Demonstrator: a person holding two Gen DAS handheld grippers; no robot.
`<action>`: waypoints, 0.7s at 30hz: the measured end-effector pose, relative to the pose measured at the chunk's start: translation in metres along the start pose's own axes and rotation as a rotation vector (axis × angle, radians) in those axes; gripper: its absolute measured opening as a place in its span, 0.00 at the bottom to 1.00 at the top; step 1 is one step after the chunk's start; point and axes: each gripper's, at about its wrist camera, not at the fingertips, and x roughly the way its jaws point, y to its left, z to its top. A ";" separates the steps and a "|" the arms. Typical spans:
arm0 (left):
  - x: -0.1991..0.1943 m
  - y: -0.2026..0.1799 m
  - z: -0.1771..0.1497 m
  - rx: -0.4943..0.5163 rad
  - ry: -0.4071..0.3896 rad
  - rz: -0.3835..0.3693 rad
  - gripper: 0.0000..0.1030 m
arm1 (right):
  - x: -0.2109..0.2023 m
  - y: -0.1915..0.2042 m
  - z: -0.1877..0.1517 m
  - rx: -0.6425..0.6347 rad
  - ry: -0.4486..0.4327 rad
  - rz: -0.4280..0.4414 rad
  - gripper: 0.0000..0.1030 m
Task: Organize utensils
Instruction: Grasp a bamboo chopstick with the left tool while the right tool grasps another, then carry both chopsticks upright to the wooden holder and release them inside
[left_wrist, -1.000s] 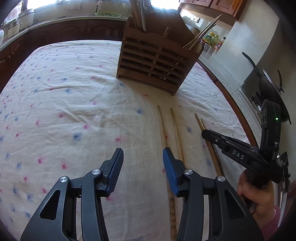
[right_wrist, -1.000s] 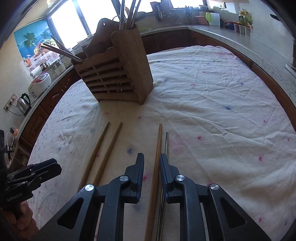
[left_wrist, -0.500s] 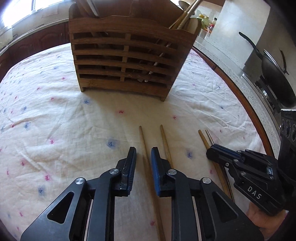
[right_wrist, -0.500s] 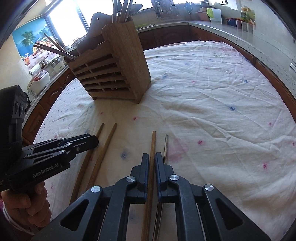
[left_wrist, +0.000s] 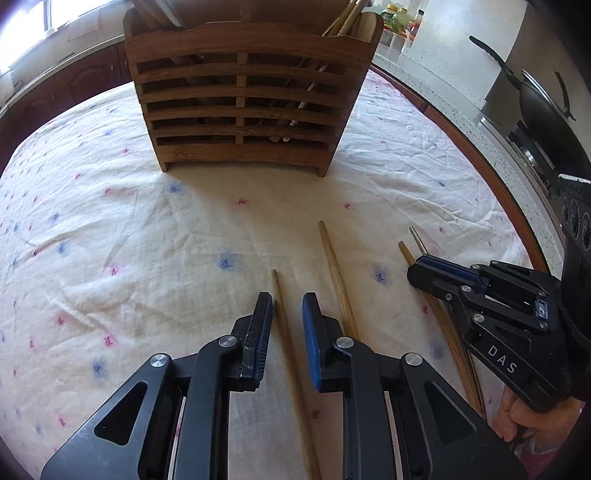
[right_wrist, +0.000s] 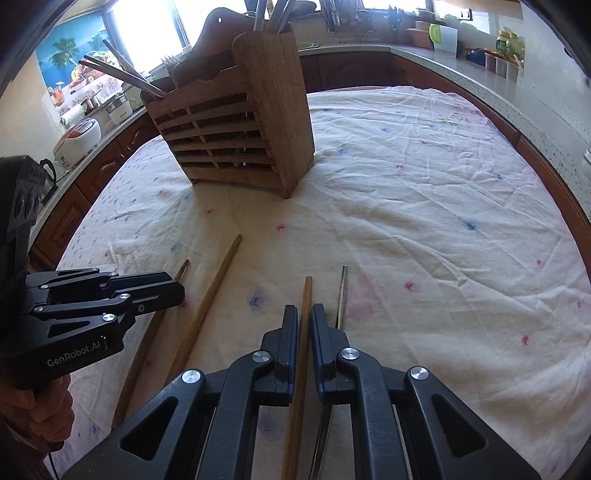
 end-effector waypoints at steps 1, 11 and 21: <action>0.001 -0.002 0.000 0.007 -0.003 0.003 0.15 | 0.001 0.000 0.001 -0.008 0.002 -0.001 0.09; -0.024 0.010 -0.011 -0.032 -0.064 -0.046 0.04 | -0.008 0.005 -0.003 0.001 -0.029 0.021 0.05; -0.140 0.024 -0.042 -0.118 -0.289 -0.179 0.04 | -0.117 0.016 -0.013 0.061 -0.253 0.155 0.05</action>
